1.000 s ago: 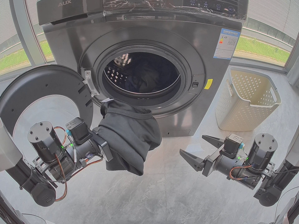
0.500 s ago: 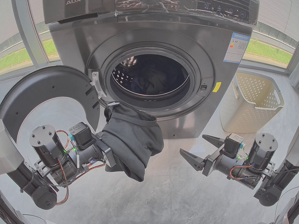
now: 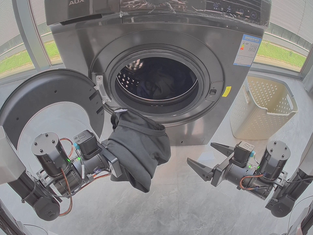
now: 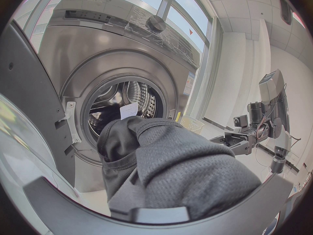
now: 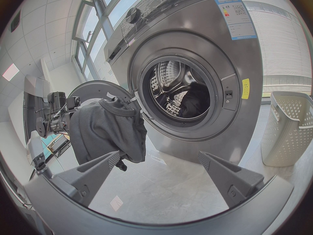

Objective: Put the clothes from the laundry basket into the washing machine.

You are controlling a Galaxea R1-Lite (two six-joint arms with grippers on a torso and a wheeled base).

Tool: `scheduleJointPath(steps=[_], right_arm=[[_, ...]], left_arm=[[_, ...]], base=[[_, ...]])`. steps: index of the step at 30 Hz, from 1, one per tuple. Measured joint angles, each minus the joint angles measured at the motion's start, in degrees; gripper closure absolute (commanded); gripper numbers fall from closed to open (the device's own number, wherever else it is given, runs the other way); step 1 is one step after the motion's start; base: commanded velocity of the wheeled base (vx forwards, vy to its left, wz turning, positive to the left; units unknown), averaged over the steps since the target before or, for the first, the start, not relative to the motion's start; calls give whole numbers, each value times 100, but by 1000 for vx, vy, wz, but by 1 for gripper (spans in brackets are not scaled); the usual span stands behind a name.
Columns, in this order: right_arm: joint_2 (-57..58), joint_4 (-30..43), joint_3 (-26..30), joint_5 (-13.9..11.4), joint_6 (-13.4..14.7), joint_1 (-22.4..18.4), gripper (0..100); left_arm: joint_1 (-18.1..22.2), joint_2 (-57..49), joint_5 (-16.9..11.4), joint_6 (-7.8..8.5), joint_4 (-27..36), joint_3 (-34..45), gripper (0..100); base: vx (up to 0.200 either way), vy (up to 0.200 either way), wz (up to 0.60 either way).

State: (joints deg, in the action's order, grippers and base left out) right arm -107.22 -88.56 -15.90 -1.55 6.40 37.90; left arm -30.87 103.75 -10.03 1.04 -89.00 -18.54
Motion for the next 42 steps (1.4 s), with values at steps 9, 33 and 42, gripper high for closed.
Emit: scheduleJointPath(steps=[9, 33, 42], right_arm=[[-13, 0, 7, -1, 2, 18, 0], [-23, 5, 16, -1, 2, 33, 0], [-26, 10, 16, -1, 5, 38, 0]], left_arm=[[-6, 44, 2, 18, 2, 33, 100], [13, 228, 0, 46, 2, -30, 100], [35, 247, 16, 40, 0, -37, 100]], base=[[0, 0, 0], [100, -17, 0], [0, -89, 0]])
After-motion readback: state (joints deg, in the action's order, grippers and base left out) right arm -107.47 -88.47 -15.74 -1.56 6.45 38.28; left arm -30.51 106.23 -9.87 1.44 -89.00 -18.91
